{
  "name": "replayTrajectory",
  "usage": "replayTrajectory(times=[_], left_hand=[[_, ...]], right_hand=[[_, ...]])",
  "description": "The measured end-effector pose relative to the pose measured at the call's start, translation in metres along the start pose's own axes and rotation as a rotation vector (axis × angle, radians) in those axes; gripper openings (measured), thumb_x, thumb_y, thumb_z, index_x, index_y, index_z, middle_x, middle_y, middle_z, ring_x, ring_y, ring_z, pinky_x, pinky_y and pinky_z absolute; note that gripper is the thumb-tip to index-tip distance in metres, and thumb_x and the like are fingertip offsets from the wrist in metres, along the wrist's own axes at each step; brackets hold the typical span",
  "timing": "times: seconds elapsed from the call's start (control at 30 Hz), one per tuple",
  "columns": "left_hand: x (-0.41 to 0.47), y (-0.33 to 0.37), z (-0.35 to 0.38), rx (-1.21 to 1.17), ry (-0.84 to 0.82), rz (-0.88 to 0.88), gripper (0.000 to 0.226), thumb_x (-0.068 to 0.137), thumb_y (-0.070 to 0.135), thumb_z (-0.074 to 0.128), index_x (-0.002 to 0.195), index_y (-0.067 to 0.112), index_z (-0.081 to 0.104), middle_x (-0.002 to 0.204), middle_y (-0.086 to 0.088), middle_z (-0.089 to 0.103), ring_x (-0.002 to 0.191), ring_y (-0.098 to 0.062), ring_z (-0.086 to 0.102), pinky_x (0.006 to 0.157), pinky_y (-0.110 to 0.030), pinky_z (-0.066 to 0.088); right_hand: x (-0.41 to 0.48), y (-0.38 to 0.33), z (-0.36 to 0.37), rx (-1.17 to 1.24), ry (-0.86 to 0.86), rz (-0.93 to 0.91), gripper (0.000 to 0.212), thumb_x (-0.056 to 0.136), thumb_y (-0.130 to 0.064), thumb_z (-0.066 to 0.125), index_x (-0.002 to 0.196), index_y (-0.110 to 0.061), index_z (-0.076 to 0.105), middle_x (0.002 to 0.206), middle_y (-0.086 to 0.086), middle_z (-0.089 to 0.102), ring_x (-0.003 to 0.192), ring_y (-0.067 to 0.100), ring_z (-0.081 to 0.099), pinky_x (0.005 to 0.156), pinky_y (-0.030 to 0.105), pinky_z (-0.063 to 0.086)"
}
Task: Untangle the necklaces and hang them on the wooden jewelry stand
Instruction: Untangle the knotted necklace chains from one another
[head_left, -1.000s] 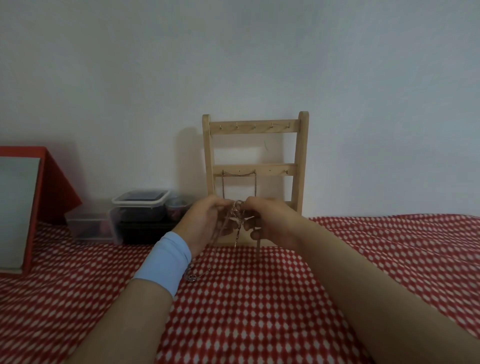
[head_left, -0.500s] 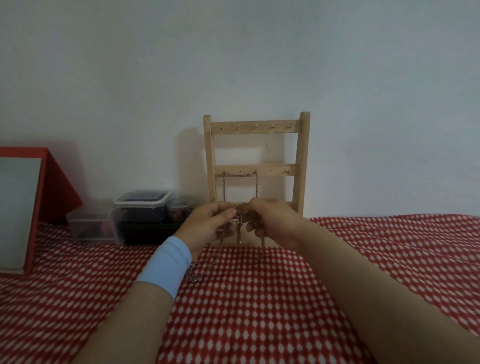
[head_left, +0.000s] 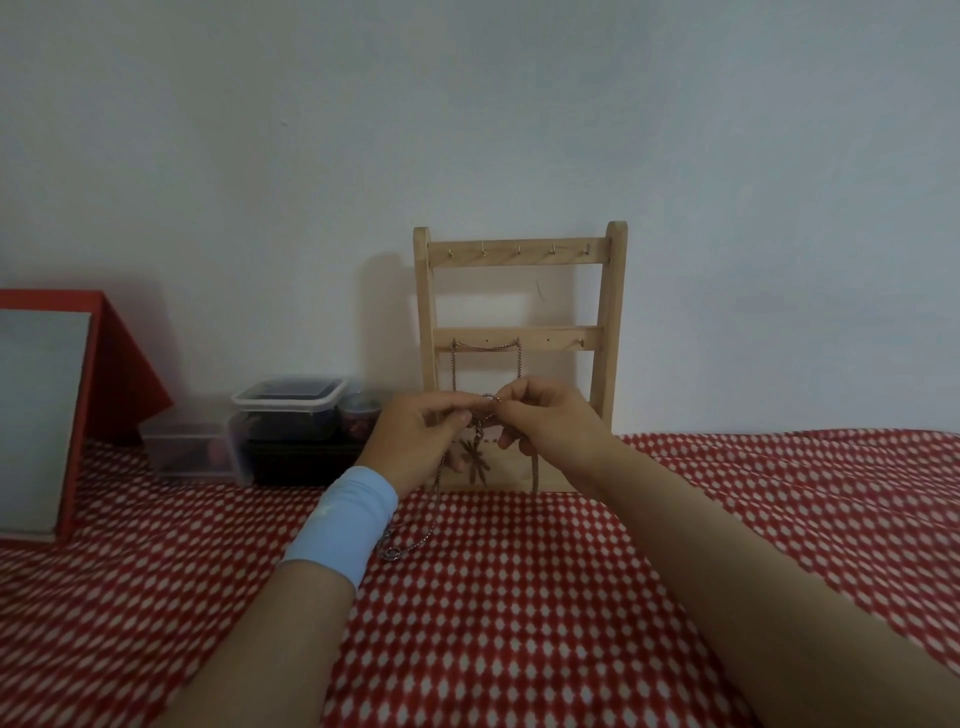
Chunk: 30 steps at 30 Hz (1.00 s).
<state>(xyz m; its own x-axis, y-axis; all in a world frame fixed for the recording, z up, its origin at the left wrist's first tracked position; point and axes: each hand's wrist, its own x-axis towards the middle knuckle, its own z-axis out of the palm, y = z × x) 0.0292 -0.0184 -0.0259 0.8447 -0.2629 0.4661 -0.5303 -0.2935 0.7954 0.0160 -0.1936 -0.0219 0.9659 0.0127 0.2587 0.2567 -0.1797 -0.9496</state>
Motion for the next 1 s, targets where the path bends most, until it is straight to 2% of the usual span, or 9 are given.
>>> replayTrajectory(times=[0.13, 0.23, 0.3, 0.43, 0.53, 0.7, 0.8, 0.93, 1.0], left_hand=[[0.001, 0.001, 0.001, 0.087, -0.048, -0.052, 0.024, 0.091, 0.019, 0.065, 0.102, 0.039, 0.072, 0.102, 0.011, 0.073, 0.077, -0.006, 0.069, 0.076, -0.022, 0.057], [0.007, 0.004, -0.002, 0.349, -0.027, 0.025, 0.018, 0.083, 0.028, 0.074, 0.102, 0.029, 0.076, 0.102, 0.011, 0.068, 0.092, -0.006, 0.062, 0.088, -0.026, 0.051], [0.009, 0.007, -0.005, 0.497, -0.020, 0.073, 0.018, 0.079, 0.030, 0.078, 0.096, 0.027, 0.077, 0.107, 0.013, 0.063, 0.094, -0.007, 0.059, 0.088, -0.026, 0.049], [0.010, 0.008, -0.010, 0.582, -0.059, 0.118, 0.005, 0.077, 0.029, 0.079, 0.080, 0.025, 0.076, 0.101, 0.015, 0.063, 0.091, -0.007, 0.060, 0.086, -0.028, 0.050], [0.009, 0.005, -0.009, 0.435, -0.075, 0.094, 0.004, 0.083, 0.025, 0.073, 0.080, 0.024, 0.072, 0.096, 0.011, 0.065, 0.092, -0.008, 0.060, 0.087, -0.028, 0.050], [0.010, 0.001, -0.011, -0.203, -0.040, -0.203, 0.017, 0.098, 0.023, 0.055, 0.091, 0.016, 0.069, 0.090, 0.000, 0.070, 0.088, -0.016, 0.067, 0.080, -0.028, 0.054], [0.012, -0.003, -0.007, -0.416, -0.047, -0.259, 0.020, 0.099, 0.021, 0.052, 0.091, 0.012, 0.068, 0.087, -0.005, 0.067, 0.086, -0.020, 0.063, 0.082, -0.034, 0.050], [0.012, -0.004, -0.003, -0.351, -0.094, -0.266, 0.025, 0.098, 0.025, 0.052, 0.080, 0.017, 0.069, 0.080, -0.001, 0.064, 0.085, -0.021, 0.060, 0.085, -0.038, 0.047], [0.010, 0.000, -0.002, -0.271, -0.167, -0.240, 0.022, 0.098, 0.023, 0.051, 0.083, 0.019, 0.067, 0.072, 0.003, 0.061, 0.075, -0.017, 0.057, 0.077, -0.034, 0.046]], right_hand=[[-0.001, 0.003, -0.001, -0.034, -0.001, 0.001, 0.010, 0.096, -0.015, 0.066, 0.090, -0.010, 0.071, 0.078, -0.003, 0.072, 0.064, 0.009, 0.064, 0.055, 0.021, 0.046], [-0.001, 0.004, -0.001, -0.079, -0.028, 0.012, 0.013, 0.096, -0.021, 0.068, 0.094, -0.009, 0.072, 0.084, 0.002, 0.074, 0.065, 0.007, 0.066, 0.057, 0.020, 0.047], [-0.002, 0.003, 0.000, -0.108, -0.049, 0.012, 0.016, 0.096, -0.024, 0.069, 0.095, -0.009, 0.073, 0.086, 0.003, 0.076, 0.066, 0.007, 0.067, 0.058, 0.021, 0.048], [-0.003, 0.000, 0.001, -0.090, -0.099, 0.058, 0.022, 0.100, -0.025, 0.060, 0.102, -0.005, 0.071, 0.094, 0.008, 0.078, 0.071, 0.014, 0.068, 0.061, 0.026, 0.049], [-0.003, -0.001, -0.001, -0.097, -0.111, 0.132, 0.024, 0.103, -0.023, 0.050, 0.106, -0.006, 0.067, 0.093, 0.008, 0.077, 0.070, 0.016, 0.069, 0.060, 0.027, 0.052], [-0.001, 0.003, -0.005, -0.124, -0.159, 0.258, 0.029, 0.103, -0.029, 0.053, 0.112, -0.005, 0.066, 0.091, 0.011, 0.079, 0.067, 0.017, 0.069, 0.065, 0.032, 0.058], [-0.001, 0.002, -0.005, -0.115, -0.178, 0.301, 0.025, 0.101, -0.026, 0.053, 0.105, -0.003, 0.062, 0.085, 0.011, 0.078, 0.065, 0.020, 0.066, 0.066, 0.034, 0.056], [-0.004, -0.002, -0.005, -0.234, -0.299, 0.364, 0.017, 0.095, -0.017, 0.050, 0.104, -0.006, 0.059, 0.082, 0.007, 0.077, 0.064, 0.022, 0.061, 0.060, 0.029, 0.051], [-0.004, -0.001, -0.005, -0.273, -0.321, 0.362, 0.018, 0.095, -0.019, 0.049, 0.103, -0.007, 0.060, 0.080, 0.005, 0.076, 0.064, 0.020, 0.061, 0.062, 0.029, 0.050]])
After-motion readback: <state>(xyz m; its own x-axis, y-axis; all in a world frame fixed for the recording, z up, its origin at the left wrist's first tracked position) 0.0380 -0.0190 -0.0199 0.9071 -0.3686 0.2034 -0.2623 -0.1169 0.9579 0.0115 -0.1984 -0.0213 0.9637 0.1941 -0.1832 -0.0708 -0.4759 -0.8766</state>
